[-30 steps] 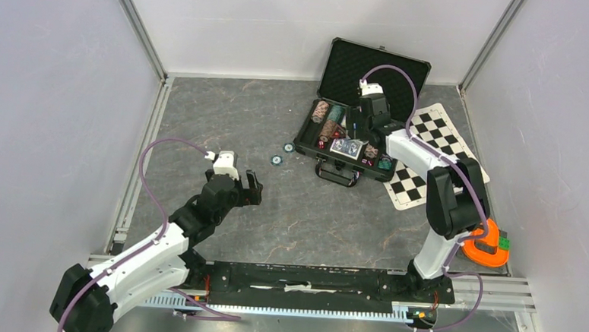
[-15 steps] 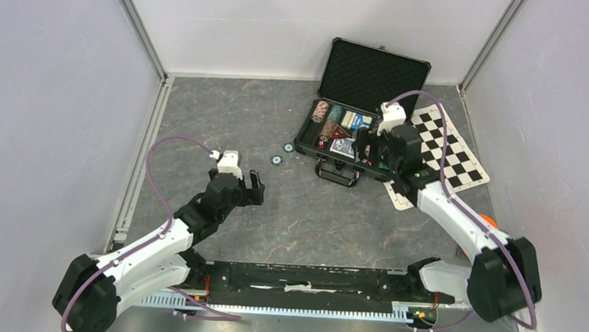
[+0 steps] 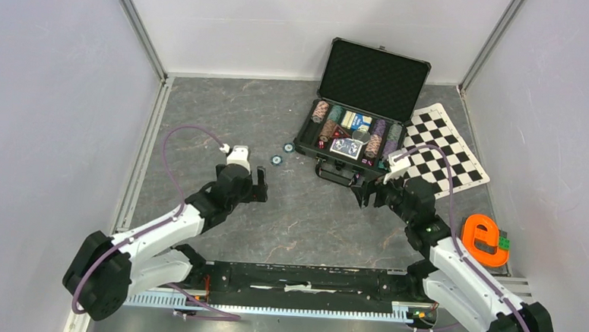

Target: Pack up texas hold em set

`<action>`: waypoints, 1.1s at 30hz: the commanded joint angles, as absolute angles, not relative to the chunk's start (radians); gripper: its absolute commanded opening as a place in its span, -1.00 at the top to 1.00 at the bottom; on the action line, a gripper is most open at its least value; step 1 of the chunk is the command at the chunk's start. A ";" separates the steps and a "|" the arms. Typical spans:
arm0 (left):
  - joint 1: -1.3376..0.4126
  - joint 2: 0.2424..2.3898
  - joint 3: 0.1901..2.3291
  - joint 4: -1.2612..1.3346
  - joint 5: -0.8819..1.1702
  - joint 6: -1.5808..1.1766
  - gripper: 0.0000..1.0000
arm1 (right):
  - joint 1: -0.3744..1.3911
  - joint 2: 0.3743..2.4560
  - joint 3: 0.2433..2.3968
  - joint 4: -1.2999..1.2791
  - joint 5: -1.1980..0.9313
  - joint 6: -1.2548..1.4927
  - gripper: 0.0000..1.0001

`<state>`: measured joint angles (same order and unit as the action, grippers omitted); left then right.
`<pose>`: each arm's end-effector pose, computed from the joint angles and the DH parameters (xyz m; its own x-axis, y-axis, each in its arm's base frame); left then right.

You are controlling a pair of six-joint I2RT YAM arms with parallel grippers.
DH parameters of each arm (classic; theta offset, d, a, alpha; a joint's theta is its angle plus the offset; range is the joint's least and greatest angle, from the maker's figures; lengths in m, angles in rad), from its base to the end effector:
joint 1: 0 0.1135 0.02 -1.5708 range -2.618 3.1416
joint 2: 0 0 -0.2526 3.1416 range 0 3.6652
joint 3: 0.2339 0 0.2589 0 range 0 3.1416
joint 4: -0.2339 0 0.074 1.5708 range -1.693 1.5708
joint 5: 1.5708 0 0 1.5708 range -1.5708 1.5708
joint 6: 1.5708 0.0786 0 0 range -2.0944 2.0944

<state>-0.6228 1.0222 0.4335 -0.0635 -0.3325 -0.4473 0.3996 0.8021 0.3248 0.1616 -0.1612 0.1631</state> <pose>0.2171 -0.1244 0.1491 -0.5918 -0.0783 -0.8023 0.0939 0.9818 -0.1651 0.2160 0.1049 0.1856 -0.3674 0.0188 -0.9299 -0.4711 0.8583 0.2035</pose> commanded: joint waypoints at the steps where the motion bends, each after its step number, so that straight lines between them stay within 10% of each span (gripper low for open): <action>1: -0.619 1.089 0.554 -0.110 -0.325 -0.450 -0.99 | 0.402 0.735 0.264 0.237 -0.166 0.159 -0.77; 33: -0.469 1.776 1.172 -0.254 -0.171 -0.374 -0.81 | 0.402 0.729 0.279 0.212 -0.210 0.175 -0.78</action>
<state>-0.4679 1.6768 1.0477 -0.1970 -0.1680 -0.4622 0.3996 0.7273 0.2623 0.1787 -0.1982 0.1707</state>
